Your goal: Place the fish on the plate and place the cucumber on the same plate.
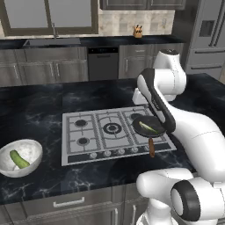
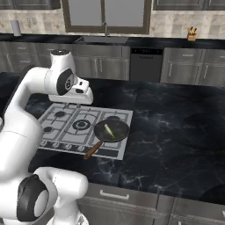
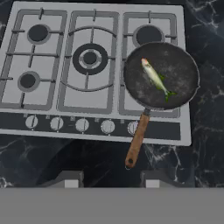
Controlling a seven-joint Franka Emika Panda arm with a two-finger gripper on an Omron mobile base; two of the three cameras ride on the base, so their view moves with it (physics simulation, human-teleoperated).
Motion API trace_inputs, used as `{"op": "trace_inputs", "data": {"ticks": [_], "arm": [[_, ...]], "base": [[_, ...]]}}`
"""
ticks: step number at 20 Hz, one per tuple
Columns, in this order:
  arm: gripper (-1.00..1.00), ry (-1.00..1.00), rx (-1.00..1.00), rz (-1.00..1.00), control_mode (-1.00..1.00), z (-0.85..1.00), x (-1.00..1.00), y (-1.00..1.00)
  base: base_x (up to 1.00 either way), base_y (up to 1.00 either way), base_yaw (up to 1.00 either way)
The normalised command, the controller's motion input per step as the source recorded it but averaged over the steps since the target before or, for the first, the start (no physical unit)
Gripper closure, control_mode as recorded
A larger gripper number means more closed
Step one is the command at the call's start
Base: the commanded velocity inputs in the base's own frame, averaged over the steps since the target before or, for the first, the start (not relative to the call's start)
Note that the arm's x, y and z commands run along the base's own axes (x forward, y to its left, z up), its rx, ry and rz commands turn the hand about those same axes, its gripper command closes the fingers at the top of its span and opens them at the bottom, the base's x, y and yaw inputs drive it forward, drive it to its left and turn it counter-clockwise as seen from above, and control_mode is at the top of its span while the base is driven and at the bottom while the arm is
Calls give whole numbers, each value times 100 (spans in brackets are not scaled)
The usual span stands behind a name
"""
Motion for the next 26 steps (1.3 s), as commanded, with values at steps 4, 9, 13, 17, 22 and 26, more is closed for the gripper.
{"op": "trace_inputs", "data": {"ticks": [4,9,13,17,22,26], "arm": [[-100,0,-3,0,-100,-20,2,-26],[-100,9,-3,-1,-100,-17,16,-37],[-100,8,0,0,-100,-28,27,-29],[-100,7,0,0,-100,-49,53,-32],[-100,3,-1,0,-100,-65,58,-23],[-100,4,-3,0,-100,-61,51,-15]], "base": [[0,0,0],[0,0,0],[0,0,0],[0,0,0],[0,0,0],[0,0,0]]}}
